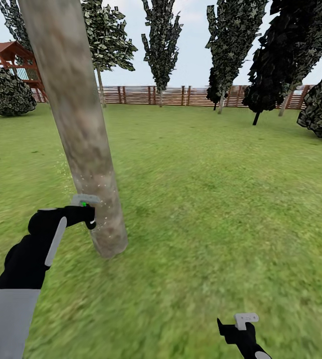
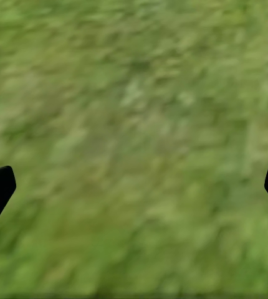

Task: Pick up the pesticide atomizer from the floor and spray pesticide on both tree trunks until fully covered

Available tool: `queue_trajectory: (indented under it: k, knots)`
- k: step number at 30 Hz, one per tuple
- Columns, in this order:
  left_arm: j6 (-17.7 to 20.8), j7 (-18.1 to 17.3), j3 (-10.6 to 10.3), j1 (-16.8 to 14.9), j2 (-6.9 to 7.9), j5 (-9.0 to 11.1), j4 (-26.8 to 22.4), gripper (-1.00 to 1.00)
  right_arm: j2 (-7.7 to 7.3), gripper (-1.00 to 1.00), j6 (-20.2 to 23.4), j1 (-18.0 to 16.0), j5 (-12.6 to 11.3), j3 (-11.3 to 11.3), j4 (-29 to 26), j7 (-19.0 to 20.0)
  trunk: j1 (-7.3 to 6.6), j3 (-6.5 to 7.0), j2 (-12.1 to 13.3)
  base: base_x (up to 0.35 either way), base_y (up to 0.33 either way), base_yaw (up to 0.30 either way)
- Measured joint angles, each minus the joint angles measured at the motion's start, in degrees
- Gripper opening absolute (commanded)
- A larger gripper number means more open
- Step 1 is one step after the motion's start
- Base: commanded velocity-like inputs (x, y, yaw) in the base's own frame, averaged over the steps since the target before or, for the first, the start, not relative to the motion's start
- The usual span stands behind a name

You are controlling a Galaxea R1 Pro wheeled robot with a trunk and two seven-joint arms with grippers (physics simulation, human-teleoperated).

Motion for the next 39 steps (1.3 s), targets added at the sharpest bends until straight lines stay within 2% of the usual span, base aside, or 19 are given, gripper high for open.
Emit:
queue_trajectory:
  k: [5,12,15,19,23,26,31,32,33,37,39]
  knots:
    - [-0.27,0.14,0.43,-1.03,0.75,-0.10,3.34,-1.00,0.00,1.00,0.00,0.00,0.00,0.00,0.00,0.00,0.00,0.00,0.00,0.000,0.000,0.000]
    - [-0.87,0.15,0.52,-3.33,0.91,-0.05,6.82,-1.00,0.00,1.00,0.01,0.00,0.00,0.00,0.00,0.00,0.00,0.00,0.00,0.000,0.000,0.000]
    - [-0.85,0.16,0.73,-4.04,2.20,-0.42,6.88,-1.00,0.00,1.00,0.00,0.00,0.00,0.00,0.00,0.00,0.00,0.00,0.00,0.000,0.000,0.000]
    - [-0.80,0.01,4.15,-4.56,2.86,-0.20,6.89,-1.00,0.00,1.00,0.01,0.00,0.00,0.00,0.00,0.00,0.00,0.00,0.00,0.000,0.000,0.000]
    - [-0.74,0.04,4.49,-4.64,1.79,0.48,6.83,-1.00,0.00,1.00,0.00,0.00,0.00,0.00,0.00,0.00,0.00,0.00,0.00,0.000,0.000,0.000]
    - [-0.76,-0.16,4.30,-4.65,-0.71,0.63,6.80,-1.00,0.00,1.00,0.01,0.00,0.00,0.00,0.00,0.00,0.00,0.00,0.00,0.000,0.000,0.000]
    - [-0.67,0.12,0.93,-4.70,-2.59,0.45,6.80,-1.00,0.00,1.00,0.01,0.00,0.00,0.00,0.00,0.00,0.00,0.00,0.00,0.000,0.000,0.000]
    - [-0.36,0.03,1.13,-7.33,-1.81,-0.47,6.85,-1.00,0.00,1.00,0.01,0.00,0.00,0.01,0.00,0.00,0.00,0.01,0.01,0.000,0.000,0.000]
    - [-0.22,0.00,1.36,-8.55,-1.42,-0.07,6.85,-1.00,0.00,1.00,0.01,0.00,0.00,0.00,0.00,0.00,0.00,0.01,0.00,0.000,0.000,0.000]
    - [-0.02,-0.02,3.16,-9.91,-0.17,-0.14,6.87,-1.00,0.00,1.00,0.00,0.00,0.00,0.00,0.00,0.00,0.00,0.00,0.00,0.000,0.000,0.000]
    - [-0.02,-0.06,3.78,-10.18,0.96,-0.29,6.88,-1.00,0.00,1.00,-0.01,0.00,0.00,0.00,0.00,0.00,0.00,0.00,0.00,0.000,0.000,0.000]
